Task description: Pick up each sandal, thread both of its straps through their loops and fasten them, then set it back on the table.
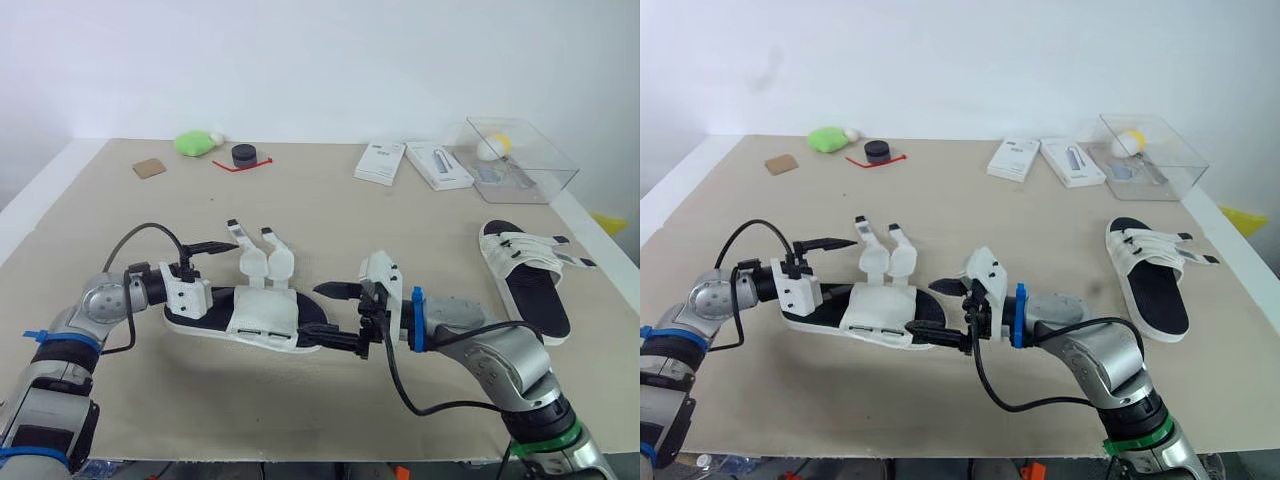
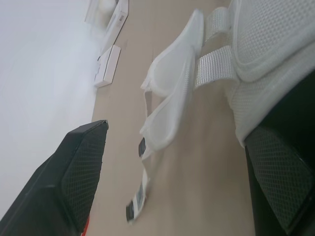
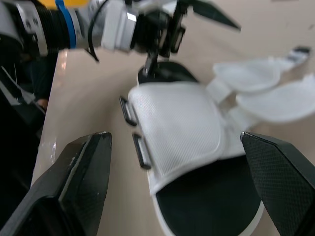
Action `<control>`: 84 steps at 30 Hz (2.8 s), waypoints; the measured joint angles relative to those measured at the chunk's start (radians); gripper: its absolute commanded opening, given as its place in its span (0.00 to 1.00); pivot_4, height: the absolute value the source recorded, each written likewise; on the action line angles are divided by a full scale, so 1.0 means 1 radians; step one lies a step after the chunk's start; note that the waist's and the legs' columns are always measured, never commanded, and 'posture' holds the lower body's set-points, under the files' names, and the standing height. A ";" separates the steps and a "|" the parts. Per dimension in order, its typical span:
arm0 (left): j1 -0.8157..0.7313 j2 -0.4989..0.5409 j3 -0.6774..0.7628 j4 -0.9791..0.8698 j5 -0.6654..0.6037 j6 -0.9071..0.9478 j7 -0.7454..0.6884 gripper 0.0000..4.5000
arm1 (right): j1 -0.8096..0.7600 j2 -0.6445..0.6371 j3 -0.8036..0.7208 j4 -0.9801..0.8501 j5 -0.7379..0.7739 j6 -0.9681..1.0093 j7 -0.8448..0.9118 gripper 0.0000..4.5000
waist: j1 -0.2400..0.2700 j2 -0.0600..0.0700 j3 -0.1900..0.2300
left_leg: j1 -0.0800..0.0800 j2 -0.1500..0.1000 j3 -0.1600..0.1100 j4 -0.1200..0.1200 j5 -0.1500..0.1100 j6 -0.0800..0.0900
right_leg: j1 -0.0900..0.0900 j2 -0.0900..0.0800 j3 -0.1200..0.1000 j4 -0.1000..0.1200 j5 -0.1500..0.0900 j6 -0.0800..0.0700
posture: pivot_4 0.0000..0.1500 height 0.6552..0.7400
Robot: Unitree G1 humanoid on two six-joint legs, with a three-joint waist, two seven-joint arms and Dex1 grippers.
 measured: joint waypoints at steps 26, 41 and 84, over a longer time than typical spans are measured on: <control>0.372 0.196 0.222 -0.894 -0.906 1.629 -0.403 0.60 | -0.200 0.270 -0.251 0.274 0.189 0.283 -0.341 1.00 | -0.024 -0.002 0.003 | 0.000 0.015 0.010 -0.002 -0.001 0.001 | -0.006 0.007 0.000 0.000 -0.002 -0.013 | 1.00 1.00; 0.371 0.067 0.369 -1.001 -0.996 1.793 -0.254 0.00 | -0.033 0.074 -0.023 0.121 0.051 0.166 -0.155 0.47 | -0.025 -0.003 0.003 | -0.001 0.016 0.010 -0.002 -0.003 0.004 | -0.008 0.010 0.000 -0.001 -0.005 -0.014 | 1.00 1.00; 0.065 -0.127 0.287 -0.474 -0.761 1.900 -0.106 0.00 | -0.103 0.169 0.225 0.379 -0.336 -0.170 0.092 0.00 | -0.025 -0.007 0.000 | 0.002 0.015 0.009 0.000 -0.002 -0.001 | -0.006 0.012 0.001 -0.001 0.001 -0.012 | 1.00 1.00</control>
